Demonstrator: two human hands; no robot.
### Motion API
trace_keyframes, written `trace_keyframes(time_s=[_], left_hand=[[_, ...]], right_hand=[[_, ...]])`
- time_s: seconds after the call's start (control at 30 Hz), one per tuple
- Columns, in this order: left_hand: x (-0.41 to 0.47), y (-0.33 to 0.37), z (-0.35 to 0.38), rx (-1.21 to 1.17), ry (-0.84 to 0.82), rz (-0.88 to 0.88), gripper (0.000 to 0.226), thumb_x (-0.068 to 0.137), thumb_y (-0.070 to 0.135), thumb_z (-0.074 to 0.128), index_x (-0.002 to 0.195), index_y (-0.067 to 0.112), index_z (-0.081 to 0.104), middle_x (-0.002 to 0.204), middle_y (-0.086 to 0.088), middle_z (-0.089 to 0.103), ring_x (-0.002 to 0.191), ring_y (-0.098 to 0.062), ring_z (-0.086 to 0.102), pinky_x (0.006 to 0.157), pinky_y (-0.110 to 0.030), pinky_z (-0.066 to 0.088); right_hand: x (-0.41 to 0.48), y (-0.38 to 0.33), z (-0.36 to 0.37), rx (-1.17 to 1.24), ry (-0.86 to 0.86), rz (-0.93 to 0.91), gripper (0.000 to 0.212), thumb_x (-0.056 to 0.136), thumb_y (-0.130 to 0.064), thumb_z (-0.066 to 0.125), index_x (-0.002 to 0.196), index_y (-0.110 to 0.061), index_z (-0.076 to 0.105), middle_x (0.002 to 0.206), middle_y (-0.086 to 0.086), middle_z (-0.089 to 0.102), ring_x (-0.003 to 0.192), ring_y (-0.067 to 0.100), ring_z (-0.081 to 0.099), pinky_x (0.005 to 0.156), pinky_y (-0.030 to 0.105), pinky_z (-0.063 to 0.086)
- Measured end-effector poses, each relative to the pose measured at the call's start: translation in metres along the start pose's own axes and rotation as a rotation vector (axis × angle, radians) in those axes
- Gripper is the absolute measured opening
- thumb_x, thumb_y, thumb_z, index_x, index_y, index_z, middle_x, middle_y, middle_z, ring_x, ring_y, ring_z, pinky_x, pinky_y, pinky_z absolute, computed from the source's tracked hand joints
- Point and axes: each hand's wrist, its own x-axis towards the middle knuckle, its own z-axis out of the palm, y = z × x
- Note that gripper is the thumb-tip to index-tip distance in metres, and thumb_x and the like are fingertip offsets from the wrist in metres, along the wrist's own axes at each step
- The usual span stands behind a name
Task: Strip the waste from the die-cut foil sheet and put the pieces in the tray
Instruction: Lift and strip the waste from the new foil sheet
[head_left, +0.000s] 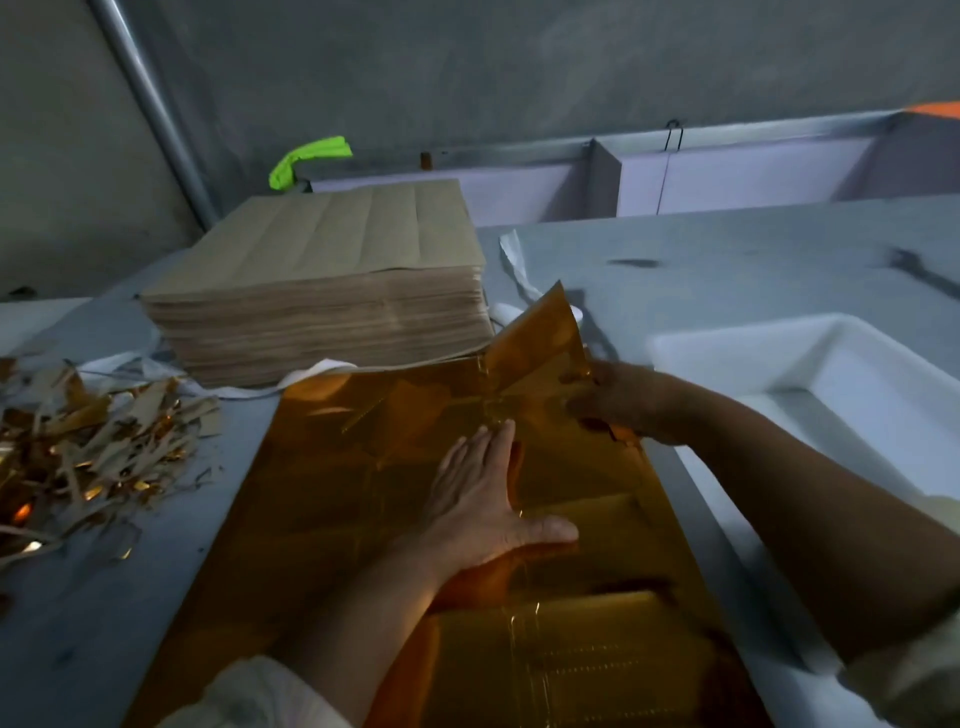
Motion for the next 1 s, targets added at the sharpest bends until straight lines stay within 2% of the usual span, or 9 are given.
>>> trace_keyframes(time_s=[0.07, 0.13, 0.27, 0.4, 0.5, 0.63, 0.67, 0.8, 1.0], left_hand=[[-0.0006, 0.0023, -0.0015, 0.002, -0.002, -0.007, 0.142, 0.041, 0.102, 0.047, 0.149, 0.04, -0.022, 0.163, 0.002, -0.018, 0.149, -0.019, -0.014, 0.109, -0.035, -0.01], [-0.002, 0.0038, -0.0033, -0.001, -0.001, -0.009, 0.142, 0.041, 0.101, 0.047, 0.15, 0.039, -0.021, 0.163, 0.001, -0.016, 0.149, -0.02, -0.013, 0.108, -0.034, -0.011], [-0.0039, 0.0066, -0.0069, 0.002, 0.008, 0.007, 0.145, 0.042, 0.1, 0.046, 0.152, 0.033, -0.02, 0.164, -0.001, -0.014, 0.149, -0.018, -0.011, 0.108, -0.031, -0.012], [-0.0031, 0.0088, -0.008, 0.009, 0.013, 0.012, 0.146, 0.042, 0.098, 0.048, 0.152, 0.03, -0.02, 0.164, -0.001, -0.012, 0.15, -0.018, -0.009, 0.108, -0.031, -0.012], [-0.0021, 0.0083, -0.008, -0.015, 0.019, 0.007, 0.148, 0.039, 0.098, 0.05, 0.152, 0.032, -0.02, 0.165, -0.001, -0.01, 0.15, -0.021, -0.008, 0.108, -0.033, -0.01], [-0.001, 0.0082, -0.0079, -0.05, 0.024, -0.008, 0.15, 0.035, 0.097, 0.054, 0.15, 0.037, -0.02, 0.165, 0.0, -0.007, 0.151, -0.024, -0.007, 0.108, -0.035, -0.007], [-0.0005, 0.0085, -0.0079, -0.048, 0.025, -0.011, 0.15, 0.034, 0.096, 0.054, 0.15, 0.037, -0.02, 0.165, -0.001, -0.007, 0.151, -0.025, -0.007, 0.108, -0.035, -0.007], [0.0006, 0.0089, -0.0077, -0.029, 0.032, -0.014, 0.149, 0.036, 0.095, 0.056, 0.151, 0.036, -0.019, 0.165, -0.002, -0.006, 0.151, -0.024, -0.006, 0.108, -0.034, -0.007], [0.0009, 0.0091, -0.008, -0.013, 0.032, -0.007, 0.15, 0.036, 0.096, 0.053, 0.152, 0.032, -0.017, 0.165, -0.003, -0.002, 0.151, -0.025, -0.003, 0.116, -0.039, -0.003]], right_hand=[[-0.0032, -0.0021, -0.0001, -0.057, -0.034, 0.024, 0.033, 0.092, -0.007, 0.064, 0.121, -0.015, 0.052, 0.103, 0.015, 0.061, 0.093, 0.029, 0.064, 0.082, 0.037, 0.056], [-0.0052, -0.0039, 0.0005, -0.12, -0.034, 0.043, 0.043, 0.088, -0.004, 0.067, 0.124, -0.016, 0.048, 0.105, 0.017, 0.06, 0.097, 0.032, 0.064, 0.086, 0.041, 0.057], [-0.0038, -0.0024, 0.0019, -0.247, 0.023, 0.026, 0.051, 0.084, 0.003, 0.065, 0.127, -0.016, 0.044, 0.093, 0.01, 0.056, 0.081, 0.022, 0.058, 0.069, 0.031, 0.051], [-0.0012, -0.0023, 0.0032, -0.294, 0.144, -0.019, 0.047, 0.084, 0.001, 0.064, 0.118, -0.023, 0.043, 0.088, 0.006, 0.054, 0.074, 0.016, 0.056, 0.058, 0.023, 0.046], [0.0002, -0.0014, 0.0029, -0.328, 0.163, -0.046, 0.045, 0.084, -0.001, 0.064, 0.118, -0.021, 0.044, 0.089, 0.007, 0.055, 0.077, 0.019, 0.058, 0.061, 0.026, 0.049], [-0.0006, -0.0033, 0.0018, -0.352, 0.179, -0.074, 0.055, 0.086, -0.008, 0.066, 0.134, -0.021, 0.041, 0.105, 0.008, 0.058, 0.092, 0.024, 0.06, 0.074, 0.033, 0.052], [-0.0004, -0.0036, 0.0018, -0.359, 0.189, -0.086, 0.057, 0.087, -0.009, 0.067, 0.136, -0.021, 0.04, 0.106, 0.007, 0.058, 0.092, 0.022, 0.06, 0.073, 0.03, 0.051], [0.0007, -0.0033, 0.0016, -0.384, 0.227, -0.093, 0.057, 0.087, -0.007, 0.067, 0.137, -0.018, 0.041, 0.088, -0.003, 0.05, 0.075, 0.011, 0.053, 0.057, 0.019, 0.04], [0.0028, -0.0022, 0.0015, -0.391, 0.231, -0.087, 0.057, 0.088, -0.009, 0.066, 0.138, -0.017, 0.041, 0.089, -0.005, 0.049, 0.076, 0.01, 0.053, 0.056, 0.018, 0.04]])
